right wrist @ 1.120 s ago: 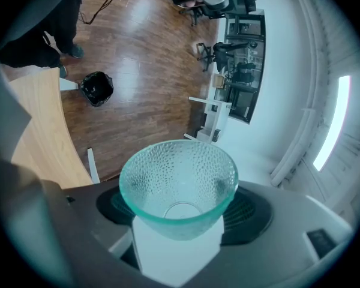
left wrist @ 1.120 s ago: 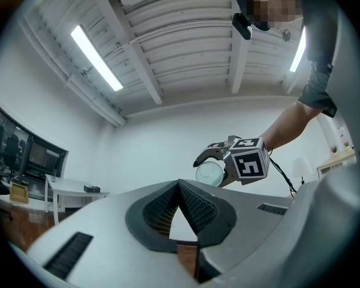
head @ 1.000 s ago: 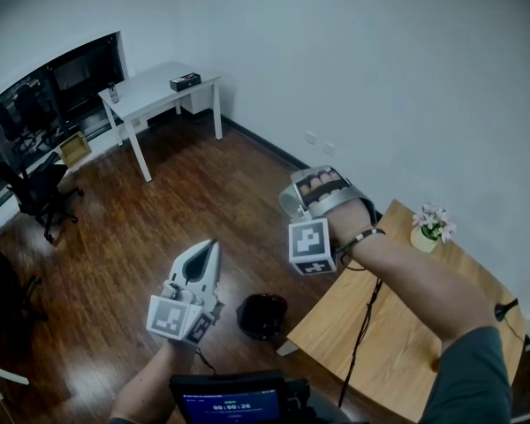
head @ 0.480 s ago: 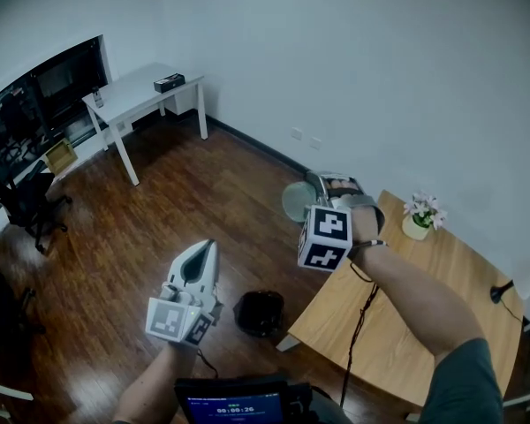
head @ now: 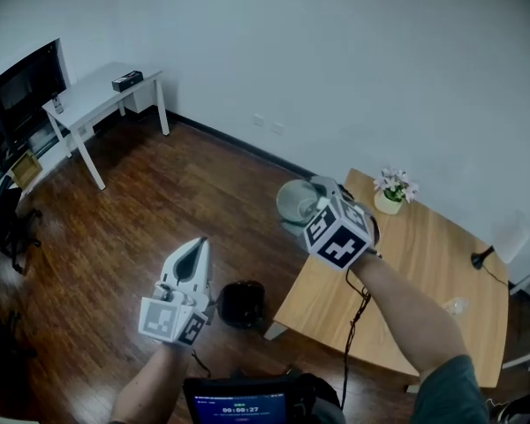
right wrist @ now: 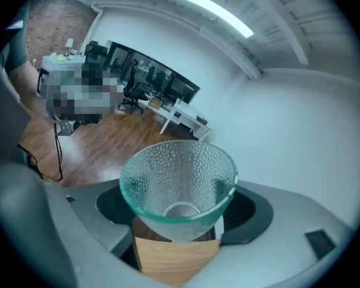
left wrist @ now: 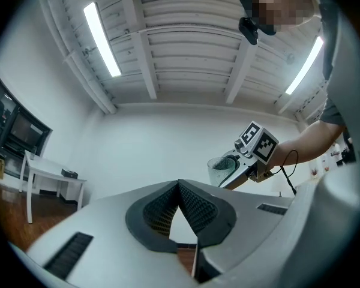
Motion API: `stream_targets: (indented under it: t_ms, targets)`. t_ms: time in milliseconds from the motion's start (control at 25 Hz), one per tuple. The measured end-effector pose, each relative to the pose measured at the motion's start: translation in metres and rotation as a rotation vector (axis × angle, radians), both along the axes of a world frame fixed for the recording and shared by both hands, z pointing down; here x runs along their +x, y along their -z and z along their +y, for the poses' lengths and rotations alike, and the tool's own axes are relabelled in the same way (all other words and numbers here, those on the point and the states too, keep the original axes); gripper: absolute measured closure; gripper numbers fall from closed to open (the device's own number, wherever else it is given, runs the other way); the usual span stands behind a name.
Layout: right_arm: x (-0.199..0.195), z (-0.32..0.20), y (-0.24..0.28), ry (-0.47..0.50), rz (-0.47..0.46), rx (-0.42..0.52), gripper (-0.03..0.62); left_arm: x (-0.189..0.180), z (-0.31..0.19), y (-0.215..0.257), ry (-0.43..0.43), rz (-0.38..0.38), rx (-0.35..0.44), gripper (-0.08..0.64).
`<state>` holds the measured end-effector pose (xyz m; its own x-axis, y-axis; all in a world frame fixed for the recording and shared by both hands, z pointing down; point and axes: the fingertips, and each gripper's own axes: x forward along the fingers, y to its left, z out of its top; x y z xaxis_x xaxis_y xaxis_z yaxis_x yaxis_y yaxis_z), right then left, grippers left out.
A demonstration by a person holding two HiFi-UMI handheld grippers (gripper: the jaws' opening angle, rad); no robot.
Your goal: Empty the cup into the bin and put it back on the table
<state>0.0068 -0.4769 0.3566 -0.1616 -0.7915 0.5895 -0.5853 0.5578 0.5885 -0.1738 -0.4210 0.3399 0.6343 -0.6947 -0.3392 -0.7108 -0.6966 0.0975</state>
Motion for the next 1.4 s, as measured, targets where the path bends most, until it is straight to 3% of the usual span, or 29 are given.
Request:
stream_targets:
  t_ms: [240, 440, 920, 1400]
  targets:
    - [0.036, 0.037, -0.007, -0.090, -0.209, -0.024, 0.201, 0.040, 0.019, 0.009, -0.083, -0.021, 0.033, 0.569]
    - [0.074, 0.079, 0.006, -0.123, -0.311, -0.010, 0.201, 0.084, 0.041, 0.024, -0.143, -0.024, 0.071, 0.569]
    - [0.189, 0.198, 0.010, -0.250, -0.388, -0.003, 0.201, 0.213, 0.137, 0.034, -0.291, -0.046, 0.079, 0.569]
    - [0.283, 0.313, -0.007, -0.365, -0.517, 0.015, 0.201, 0.314, 0.236, 0.025, -0.420, -0.097, 0.079, 0.569]
